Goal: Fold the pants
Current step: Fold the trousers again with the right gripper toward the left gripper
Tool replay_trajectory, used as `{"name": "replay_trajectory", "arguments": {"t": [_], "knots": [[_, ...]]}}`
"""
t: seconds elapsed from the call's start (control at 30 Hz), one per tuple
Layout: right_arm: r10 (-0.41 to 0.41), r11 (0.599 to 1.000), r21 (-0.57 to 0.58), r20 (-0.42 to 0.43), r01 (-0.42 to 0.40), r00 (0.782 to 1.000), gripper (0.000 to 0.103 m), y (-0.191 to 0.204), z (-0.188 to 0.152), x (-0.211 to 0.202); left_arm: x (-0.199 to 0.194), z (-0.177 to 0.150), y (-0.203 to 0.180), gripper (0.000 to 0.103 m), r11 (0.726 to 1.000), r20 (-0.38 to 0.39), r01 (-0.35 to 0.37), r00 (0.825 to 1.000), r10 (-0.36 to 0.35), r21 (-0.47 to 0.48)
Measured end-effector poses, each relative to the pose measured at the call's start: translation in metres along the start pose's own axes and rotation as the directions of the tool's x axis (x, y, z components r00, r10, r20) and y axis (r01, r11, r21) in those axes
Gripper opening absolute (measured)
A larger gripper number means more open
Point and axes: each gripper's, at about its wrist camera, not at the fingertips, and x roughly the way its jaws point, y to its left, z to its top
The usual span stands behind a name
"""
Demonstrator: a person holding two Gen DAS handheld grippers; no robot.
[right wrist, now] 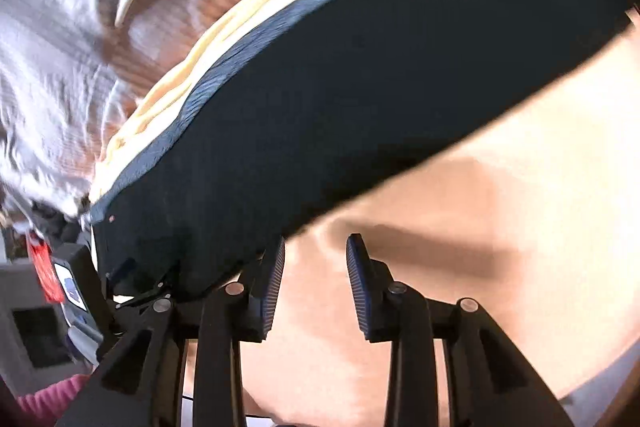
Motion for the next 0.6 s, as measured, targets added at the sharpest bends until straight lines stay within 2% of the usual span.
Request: {"name": "replay_trajectory", "arguments": {"t": [0.07, 0.17, 0.23, 0.4, 0.6], "knots": [[0.002, 1.0, 0.019, 0.01, -0.002, 1.0, 0.037, -0.009, -0.002, -0.01, -0.001, 0.005, -0.001, 0.103, 1.0, -0.03, -0.005, 1.0, 0.005, 0.0], [-0.017, 0.999, 0.034, 0.025, 0.016, 1.0, 0.048, -0.02, -0.007, -0.028, -0.005, 0.013, -0.002, 0.103, 1.0, -0.076, -0.011, 0.997, 0.012, 0.008], [-0.02, 0.998, 0.057, 0.035, 0.018, 0.999, 0.049, -0.029, -0.008, -0.036, -0.013, 0.018, -0.007, 0.103, 1.0, -0.09, 0.003, 0.996, -0.002, 0.013], [-0.017, 0.988, 0.156, 0.074, 0.005, 0.997, 0.049, -0.059, -0.01, -0.052, -0.047, 0.036, -0.039, 0.103, 0.995, -0.035, 0.051, 0.998, -0.049, 0.084], [-0.041, 0.983, 0.183, 0.118, 0.019, 0.992, 0.049, -0.088, 0.001, -0.07, -0.075, 0.066, -0.1, 0.103, 0.981, 0.001, 0.127, 0.992, -0.128, 0.148]]}}
